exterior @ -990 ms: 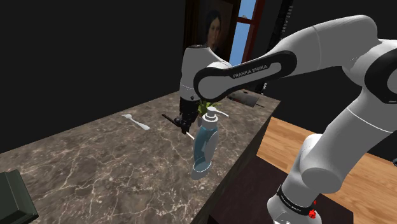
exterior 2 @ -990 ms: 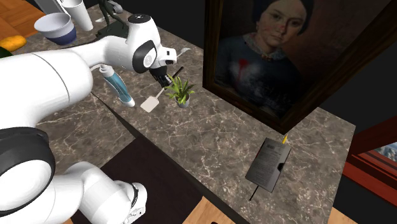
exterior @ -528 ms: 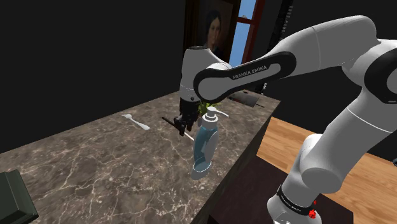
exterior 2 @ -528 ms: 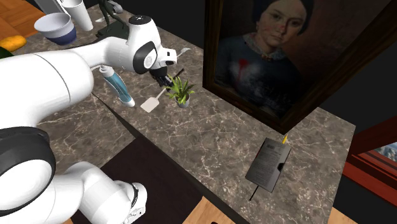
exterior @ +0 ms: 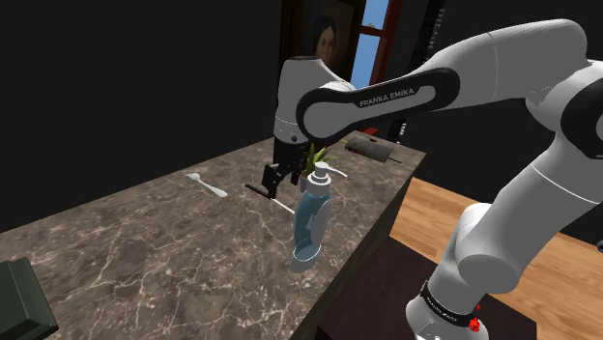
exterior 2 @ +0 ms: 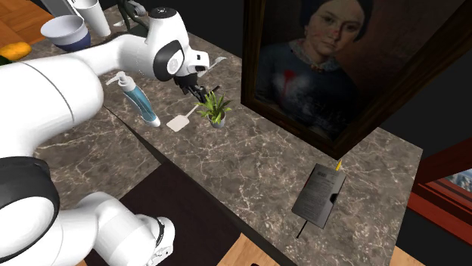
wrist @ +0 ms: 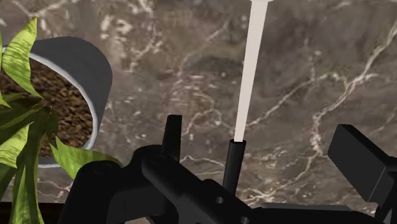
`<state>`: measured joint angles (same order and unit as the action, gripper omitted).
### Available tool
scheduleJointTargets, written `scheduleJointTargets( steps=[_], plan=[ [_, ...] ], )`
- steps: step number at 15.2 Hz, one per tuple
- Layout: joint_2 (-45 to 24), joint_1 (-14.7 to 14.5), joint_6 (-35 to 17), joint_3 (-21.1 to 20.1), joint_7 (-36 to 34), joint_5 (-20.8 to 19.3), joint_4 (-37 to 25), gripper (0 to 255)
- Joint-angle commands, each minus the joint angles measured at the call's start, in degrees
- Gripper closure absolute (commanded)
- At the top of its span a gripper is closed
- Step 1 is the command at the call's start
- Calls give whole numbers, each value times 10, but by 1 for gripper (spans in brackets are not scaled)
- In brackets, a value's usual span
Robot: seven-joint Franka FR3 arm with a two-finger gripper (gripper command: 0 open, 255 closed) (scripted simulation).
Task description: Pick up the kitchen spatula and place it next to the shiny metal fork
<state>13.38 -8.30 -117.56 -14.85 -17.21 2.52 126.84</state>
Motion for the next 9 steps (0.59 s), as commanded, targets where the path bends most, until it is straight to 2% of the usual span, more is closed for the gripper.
scheduleJointTargets(
  steps=[1, 9],
  plan=[
    [8, -1, 34, 1, 0, 1, -25, 0],
    [8, -1, 33, 1, 0, 1, -25, 0]
  ],
)
